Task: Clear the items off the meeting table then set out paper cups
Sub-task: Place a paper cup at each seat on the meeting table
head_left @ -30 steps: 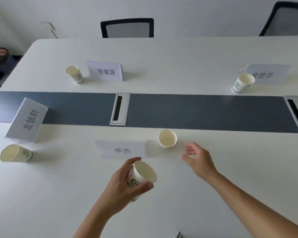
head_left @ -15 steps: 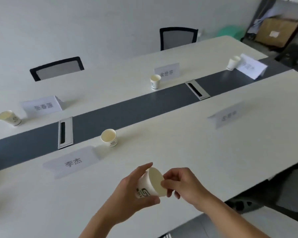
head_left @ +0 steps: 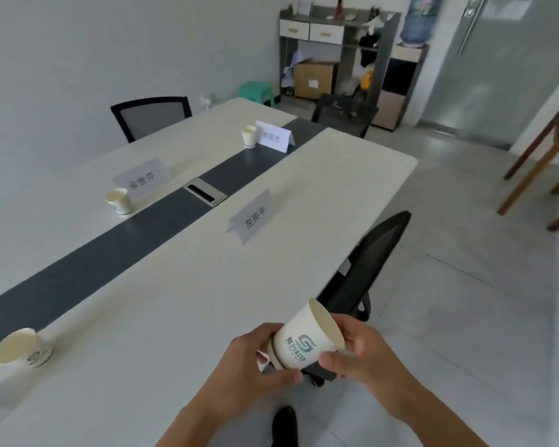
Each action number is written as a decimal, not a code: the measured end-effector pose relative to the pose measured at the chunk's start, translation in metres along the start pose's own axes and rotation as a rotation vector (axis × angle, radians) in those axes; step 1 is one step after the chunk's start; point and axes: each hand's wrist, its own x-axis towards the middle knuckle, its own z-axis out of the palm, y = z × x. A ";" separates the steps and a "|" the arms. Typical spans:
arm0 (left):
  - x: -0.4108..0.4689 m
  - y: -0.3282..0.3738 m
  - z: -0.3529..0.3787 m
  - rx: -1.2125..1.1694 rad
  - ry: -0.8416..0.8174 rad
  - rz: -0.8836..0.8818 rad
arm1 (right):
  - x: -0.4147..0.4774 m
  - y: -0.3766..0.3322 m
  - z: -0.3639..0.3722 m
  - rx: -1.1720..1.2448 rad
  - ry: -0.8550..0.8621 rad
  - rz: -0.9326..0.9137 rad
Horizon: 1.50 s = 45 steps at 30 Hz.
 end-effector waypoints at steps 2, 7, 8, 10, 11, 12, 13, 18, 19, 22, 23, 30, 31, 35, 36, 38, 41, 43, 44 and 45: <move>0.026 0.016 0.016 0.018 -0.079 0.021 | 0.002 0.003 -0.024 0.045 0.105 -0.007; 0.110 0.044 0.046 0.064 -0.244 0.008 | 0.024 0.000 -0.105 0.108 0.365 -0.030; 0.129 0.050 0.049 0.074 -0.262 -0.012 | 0.027 -0.002 -0.124 0.118 0.404 -0.034; 0.167 0.064 0.055 0.092 -0.287 -0.043 | 0.029 -0.005 -0.161 0.113 0.469 -0.041; 0.186 0.073 0.058 0.087 -0.301 -0.049 | 0.028 -0.006 -0.180 0.103 0.507 -0.041; 0.204 0.082 0.061 0.074 -0.312 -0.050 | 0.027 -0.007 -0.198 0.087 0.549 -0.037; 0.222 0.092 0.064 0.062 -0.319 -0.047 | 0.025 -0.006 -0.215 0.064 0.594 -0.027; 0.295 0.134 0.090 0.033 -0.353 -0.039 | 0.007 0.015 -0.296 0.040 0.798 0.095; 0.308 0.141 0.098 0.028 -0.362 -0.042 | 0.004 0.020 -0.311 0.038 0.821 0.121; 0.349 0.160 0.124 0.033 -0.398 -0.052 | -0.001 0.033 -0.359 0.037 0.867 0.182; 0.363 0.166 0.134 0.040 -0.403 -0.055 | 0.002 0.037 -0.377 0.029 0.871 0.197; 0.450 0.213 0.192 0.026 -0.284 -0.113 | 0.059 0.032 -0.531 -0.123 0.717 0.258; 0.461 0.222 0.196 0.025 -0.269 -0.117 | 0.070 0.024 -0.551 -0.166 0.700 0.247; 0.493 0.236 0.200 -0.028 -0.199 -0.168 | 0.122 -0.009 -0.616 -0.221 0.614 0.186; 0.497 0.236 0.197 -0.050 -0.167 -0.189 | 0.138 -0.018 -0.625 -0.225 0.579 0.172; 0.508 0.230 0.190 -0.079 -0.094 -0.244 | 0.173 -0.033 -0.638 -0.239 0.503 0.157; 0.530 0.212 0.171 -0.122 0.020 -0.338 | 0.234 -0.052 -0.649 -0.288 0.340 0.172; 0.549 0.201 0.157 -0.167 0.088 -0.378 | 0.274 -0.065 -0.651 -0.310 0.221 0.197; 0.559 0.196 0.150 -0.184 0.118 -0.391 | 0.294 -0.073 -0.651 -0.324 0.167 0.204; 0.570 0.194 0.143 -0.201 0.148 -0.399 | 0.312 -0.083 -0.651 -0.336 0.121 0.208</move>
